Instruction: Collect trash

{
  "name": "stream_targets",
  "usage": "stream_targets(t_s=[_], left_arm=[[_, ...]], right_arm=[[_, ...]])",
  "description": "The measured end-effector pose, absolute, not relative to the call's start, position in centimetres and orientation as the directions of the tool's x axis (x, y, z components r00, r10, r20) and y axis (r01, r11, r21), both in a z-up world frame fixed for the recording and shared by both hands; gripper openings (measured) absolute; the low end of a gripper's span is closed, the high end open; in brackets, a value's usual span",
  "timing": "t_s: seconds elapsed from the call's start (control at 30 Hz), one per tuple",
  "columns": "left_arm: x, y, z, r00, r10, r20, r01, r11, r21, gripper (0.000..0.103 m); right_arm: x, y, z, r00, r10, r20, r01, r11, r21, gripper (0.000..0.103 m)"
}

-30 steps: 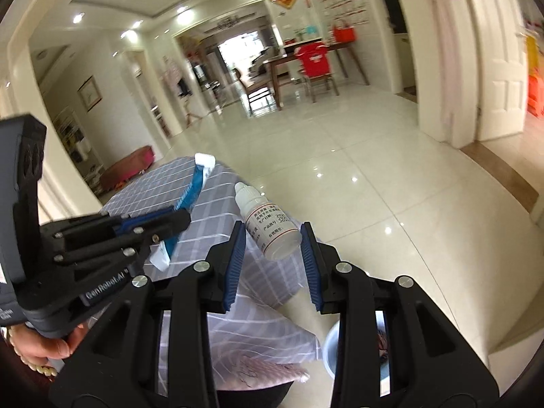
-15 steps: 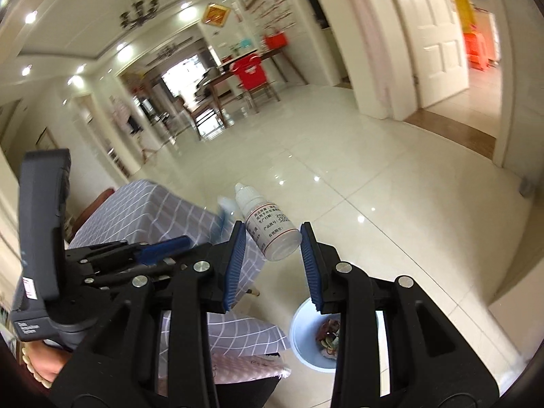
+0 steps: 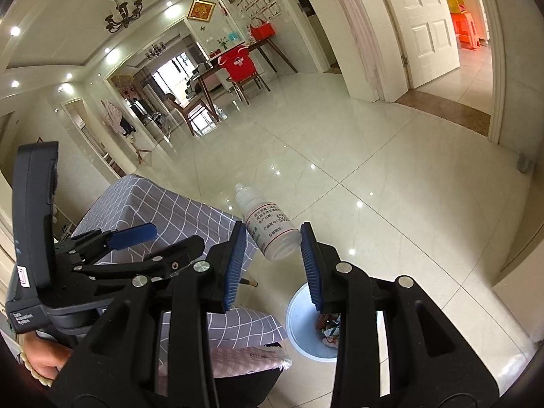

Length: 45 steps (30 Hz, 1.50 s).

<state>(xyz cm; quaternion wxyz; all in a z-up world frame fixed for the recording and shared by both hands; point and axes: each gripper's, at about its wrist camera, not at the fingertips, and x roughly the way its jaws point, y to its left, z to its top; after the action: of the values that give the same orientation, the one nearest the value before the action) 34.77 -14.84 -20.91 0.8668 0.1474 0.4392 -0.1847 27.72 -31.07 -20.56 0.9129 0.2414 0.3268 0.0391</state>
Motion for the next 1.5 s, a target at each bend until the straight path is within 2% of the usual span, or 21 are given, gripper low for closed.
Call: stream_targets(t_s=[0.43,0.53,0.57,0.6,0.63,0.8,1.0,1.23,1.5], left_arm=[[34.9,-12.9,-19.5,0.590,-0.165,-0.790,0.399,0.910,0.108,0.077],[35.0,-12.4,-19.4,0.596,-0.157,-0.787,0.389,0.914,0.112,0.078],[35.1,-12.1,-19.4,0.597,-0.152,-0.788,0.382,0.917,0.113,0.078],[35.0,-12.0,-19.4,0.599,-0.147,-0.787,0.377,0.919,0.115,0.078],[35.0,-11.8,-19.4,0.601,-0.140,-0.787,0.372,0.921,0.120,0.078],[34.5,-11.2,-19.1,0.610,-0.125,-0.783,0.368,0.919,0.140,0.078],[32.8,-10.1,-17.8,0.646,-0.108,-0.755,0.348,0.922,0.167,0.081],[28.5,-7.7,-14.5,0.711,-0.091,-0.698,0.304,0.934,0.188,0.082],[21.9,-3.9,-10.5,0.797,-0.054,-0.602,0.209,0.959,0.190,0.091]], right_arm=[[28.4,-30.9,-20.9,0.780,0.249,-0.574,0.067,0.879,0.472,0.033],[28.7,-30.8,-21.2,0.778,0.261,-0.571,0.062,0.873,0.483,0.035],[28.9,-30.8,-21.5,0.775,0.272,-0.570,0.062,0.865,0.497,0.053],[29.1,-30.8,-21.7,0.774,0.272,-0.572,0.069,0.862,0.503,0.065],[29.3,-30.9,-22.2,0.768,0.260,-0.586,0.087,0.864,0.496,0.072],[29.3,-30.7,-23.8,0.736,0.257,-0.626,0.120,0.861,0.495,0.072],[27.4,-29.9,-22.1,0.748,0.235,-0.621,0.112,0.877,0.468,0.072],[23.6,-28.1,-18.0,0.783,0.210,-0.585,0.059,0.911,0.407,0.072],[17.8,-25.3,-13.5,0.834,0.221,-0.505,-0.026,0.931,0.365,0.075]])
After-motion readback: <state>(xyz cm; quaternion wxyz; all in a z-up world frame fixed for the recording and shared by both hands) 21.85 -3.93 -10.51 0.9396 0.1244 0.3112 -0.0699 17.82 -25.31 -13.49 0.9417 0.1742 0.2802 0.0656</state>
